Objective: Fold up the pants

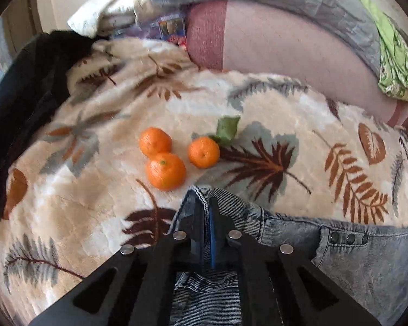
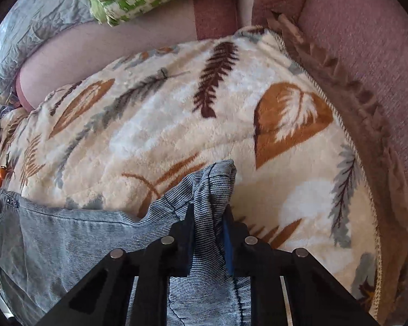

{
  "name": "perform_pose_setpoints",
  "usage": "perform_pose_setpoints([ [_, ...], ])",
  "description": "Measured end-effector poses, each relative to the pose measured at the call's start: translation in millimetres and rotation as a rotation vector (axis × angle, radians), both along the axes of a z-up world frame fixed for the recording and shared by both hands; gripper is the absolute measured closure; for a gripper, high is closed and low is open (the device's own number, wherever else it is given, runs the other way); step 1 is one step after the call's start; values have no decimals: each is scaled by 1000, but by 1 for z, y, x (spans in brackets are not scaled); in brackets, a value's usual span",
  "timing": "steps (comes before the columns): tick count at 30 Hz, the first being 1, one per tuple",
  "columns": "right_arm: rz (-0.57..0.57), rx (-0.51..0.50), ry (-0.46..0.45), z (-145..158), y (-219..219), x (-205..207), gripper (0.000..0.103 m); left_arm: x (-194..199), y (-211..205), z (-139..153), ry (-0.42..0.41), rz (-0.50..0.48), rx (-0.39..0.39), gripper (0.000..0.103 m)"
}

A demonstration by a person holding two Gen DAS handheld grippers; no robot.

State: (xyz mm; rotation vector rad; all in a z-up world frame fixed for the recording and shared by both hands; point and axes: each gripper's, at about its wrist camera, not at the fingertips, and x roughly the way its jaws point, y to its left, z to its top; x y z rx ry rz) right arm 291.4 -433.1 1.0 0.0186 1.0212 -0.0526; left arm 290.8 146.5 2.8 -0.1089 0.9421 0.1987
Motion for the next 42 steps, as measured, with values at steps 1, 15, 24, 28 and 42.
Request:
perform_pose_setpoints([
  [1, 4, -20, -28, 7, 5, 1, 85, -4, -2, 9, -50, 11, 34, 100],
  [15, -106, 120, -51, 5, -34, -27, 29, -35, 16, 14, -107, 194, 25, 53],
  [24, -97, 153, 172, -49, -30, -46, 65, -73, -29, -2, 9, -2, 86, 43],
  [28, -46, 85, 140, -23, -12, -59, 80, -70, -39, -37, 141, -43, 133, 43],
  [42, -105, 13, 63, 6, -31, -121, 28, -116, -46, 12, 38, -93, 188, 32],
])
